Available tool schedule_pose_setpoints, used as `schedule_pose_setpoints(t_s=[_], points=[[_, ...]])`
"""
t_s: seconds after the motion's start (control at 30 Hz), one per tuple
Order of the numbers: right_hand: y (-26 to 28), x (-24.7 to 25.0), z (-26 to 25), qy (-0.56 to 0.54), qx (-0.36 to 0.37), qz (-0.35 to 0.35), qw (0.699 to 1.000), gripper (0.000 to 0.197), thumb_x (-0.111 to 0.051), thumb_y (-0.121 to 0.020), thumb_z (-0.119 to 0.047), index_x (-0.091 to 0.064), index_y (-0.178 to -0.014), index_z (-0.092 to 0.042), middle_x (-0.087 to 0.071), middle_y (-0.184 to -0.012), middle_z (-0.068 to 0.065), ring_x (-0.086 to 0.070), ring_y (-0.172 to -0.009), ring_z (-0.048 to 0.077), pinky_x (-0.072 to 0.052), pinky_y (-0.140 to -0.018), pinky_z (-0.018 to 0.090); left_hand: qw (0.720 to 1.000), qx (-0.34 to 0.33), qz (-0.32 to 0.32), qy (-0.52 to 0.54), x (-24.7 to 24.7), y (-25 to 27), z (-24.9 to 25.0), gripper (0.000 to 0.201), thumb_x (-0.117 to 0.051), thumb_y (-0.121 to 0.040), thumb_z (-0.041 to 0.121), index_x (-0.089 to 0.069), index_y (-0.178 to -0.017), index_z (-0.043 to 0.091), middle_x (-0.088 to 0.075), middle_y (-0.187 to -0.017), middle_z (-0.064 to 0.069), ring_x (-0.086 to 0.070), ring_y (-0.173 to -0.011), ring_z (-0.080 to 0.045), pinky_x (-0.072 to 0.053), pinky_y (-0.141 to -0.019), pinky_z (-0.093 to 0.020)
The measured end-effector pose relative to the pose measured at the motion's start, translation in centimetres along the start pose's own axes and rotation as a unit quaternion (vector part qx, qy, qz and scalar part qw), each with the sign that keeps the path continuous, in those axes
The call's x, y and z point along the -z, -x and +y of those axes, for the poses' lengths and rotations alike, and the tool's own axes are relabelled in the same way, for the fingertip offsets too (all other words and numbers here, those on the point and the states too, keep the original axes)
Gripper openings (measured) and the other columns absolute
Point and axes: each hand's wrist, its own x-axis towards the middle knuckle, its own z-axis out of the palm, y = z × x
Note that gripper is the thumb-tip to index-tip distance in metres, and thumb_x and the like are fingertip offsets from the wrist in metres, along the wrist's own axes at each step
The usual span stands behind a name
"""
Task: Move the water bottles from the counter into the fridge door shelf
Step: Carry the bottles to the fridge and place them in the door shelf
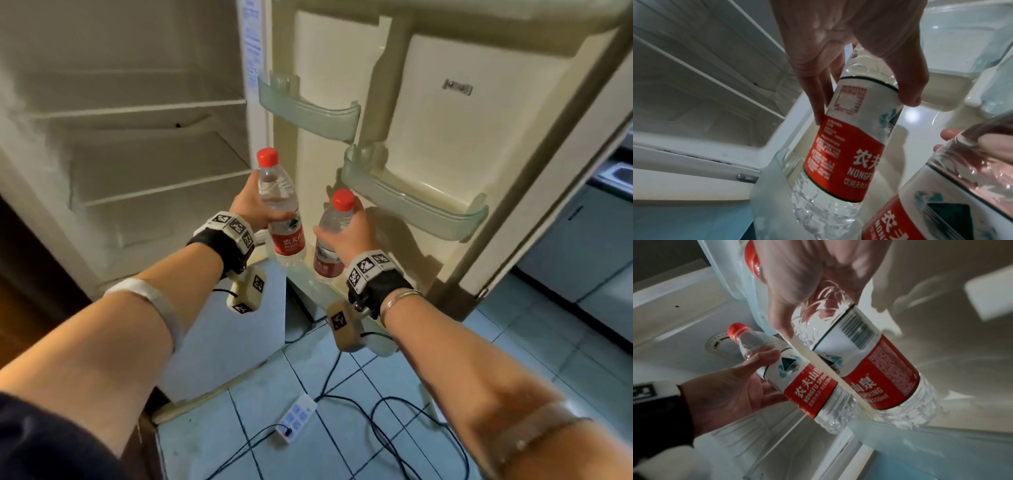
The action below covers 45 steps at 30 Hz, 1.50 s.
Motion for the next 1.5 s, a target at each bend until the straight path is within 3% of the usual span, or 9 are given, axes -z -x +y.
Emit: schedule_pose_setpoints(t_s=[0.2,0.37,0.43,0.5,0.67,0.77,1.0,1.3,1.5], points=[[-3.3,-1.2,-0.4,-0.015,-0.036,0.030,0.999,0.051,-0.080,-0.069,-0.020,-0.055,-0.112,-0.009,-0.064,-0.112,0.009,-0.061,-0.103,0.023,-0.047,-0.092,0.033,1.000,0.013,-0.017,-0.011,-0.8,-4.9,-1.1,0.078,-0.082,-0.061,0.016,-0.038,-0.124,0.021,-0.057,-0.124,-0.010,-0.059,-0.108,-0.029,-0.053,-0.088,-0.049],[-5.7,-3.0,0.1,0.030,-0.059,0.058,0.996,0.052,-0.080,-0.065,-0.031,-0.056,-0.109,-0.017,-0.066,-0.108,0.003,-0.063,-0.101,0.023,-0.049,-0.094,0.041,0.998,0.026,-0.059,-0.022,-1.1,-8.4,-1.7,0.089,-0.083,-0.060,0.022,-0.033,-0.133,0.020,-0.050,-0.134,-0.009,-0.053,-0.119,-0.033,-0.049,-0.094,-0.053],[-6.4,-3.6,0.7,0.054,-0.061,0.064,0.995,0.052,-0.080,-0.063,-0.037,-0.057,-0.106,-0.019,-0.067,-0.104,0.001,-0.064,-0.098,0.022,-0.052,-0.092,0.042,0.997,0.026,-0.071,-0.026,-1.6,-9.6,-1.8,0.093,-0.082,-0.063,0.022,-0.028,-0.138,0.020,-0.047,-0.138,-0.009,-0.050,-0.122,-0.032,-0.047,-0.097,-0.049],[-7.1,-4.0,1.3,0.061,-0.066,0.067,0.994,0.053,-0.081,-0.064,-0.034,-0.056,-0.108,-0.016,-0.067,-0.105,0.002,-0.065,-0.097,0.020,-0.052,-0.091,0.038,0.996,0.027,-0.076,-0.033,-2.0,-10.6,-1.8,0.099,-0.081,-0.066,0.024,-0.020,-0.143,0.024,-0.047,-0.139,-0.008,-0.051,-0.121,-0.030,-0.047,-0.096,-0.044],[-8.6,-4.4,2.7,0.059,-0.075,0.058,0.994,0.052,-0.081,-0.067,-0.028,-0.054,-0.109,-0.015,-0.068,-0.105,0.002,-0.064,-0.090,0.014,-0.051,-0.086,0.029,0.992,0.044,-0.098,-0.064,-3.0,-12.4,-1.7,0.094,-0.079,-0.067,0.031,-0.020,-0.141,0.029,-0.052,-0.133,-0.013,-0.054,-0.118,-0.035,-0.047,-0.097,-0.048],[-9.1,-4.7,3.3,0.038,-0.075,0.064,0.994,0.055,-0.081,-0.065,-0.029,-0.053,-0.111,-0.018,-0.068,-0.104,0.001,-0.065,-0.093,0.016,-0.052,-0.089,0.031,0.989,0.042,-0.111,-0.084,-3.6,-13.0,-2.1,0.092,-0.081,-0.065,0.030,-0.025,-0.138,0.023,-0.055,-0.129,-0.012,-0.055,-0.116,-0.033,-0.048,-0.096,-0.045],[-10.3,-5.5,3.6,0.046,-0.075,0.052,0.995,0.052,-0.079,-0.068,-0.029,-0.053,-0.111,-0.016,-0.067,-0.105,0.002,-0.063,-0.095,0.017,-0.050,-0.087,0.030,0.975,0.046,-0.150,-0.160,-4.5,-13.4,-4.1,0.107,-0.083,-0.061,0.037,-0.017,-0.143,0.018,-0.048,-0.137,-0.014,-0.050,-0.123,-0.037,-0.044,-0.100,-0.050],[-10.9,-7.8,5.0,0.038,-0.090,0.046,0.994,0.060,-0.082,-0.066,-0.036,-0.052,-0.113,-0.014,-0.067,-0.109,0.004,-0.064,-0.101,0.020,-0.050,-0.091,0.030,0.969,0.022,-0.176,-0.175,-4.3,-14.1,-5.1,0.083,-0.079,-0.069,0.022,-0.031,-0.137,0.018,-0.054,-0.131,-0.012,-0.052,-0.120,-0.033,-0.043,-0.098,-0.040],[-11.7,-7.8,4.6,0.070,-0.091,0.022,0.993,0.062,-0.078,-0.070,-0.036,-0.049,-0.120,-0.013,-0.065,-0.115,0.005,-0.062,-0.105,0.023,-0.050,-0.093,0.033,0.972,-0.014,-0.158,-0.173,-4.2,-13.7,-5.1,0.084,-0.075,-0.074,0.022,-0.027,-0.143,0.022,-0.056,-0.131,-0.011,-0.053,-0.120,-0.031,-0.043,-0.101,-0.040]])
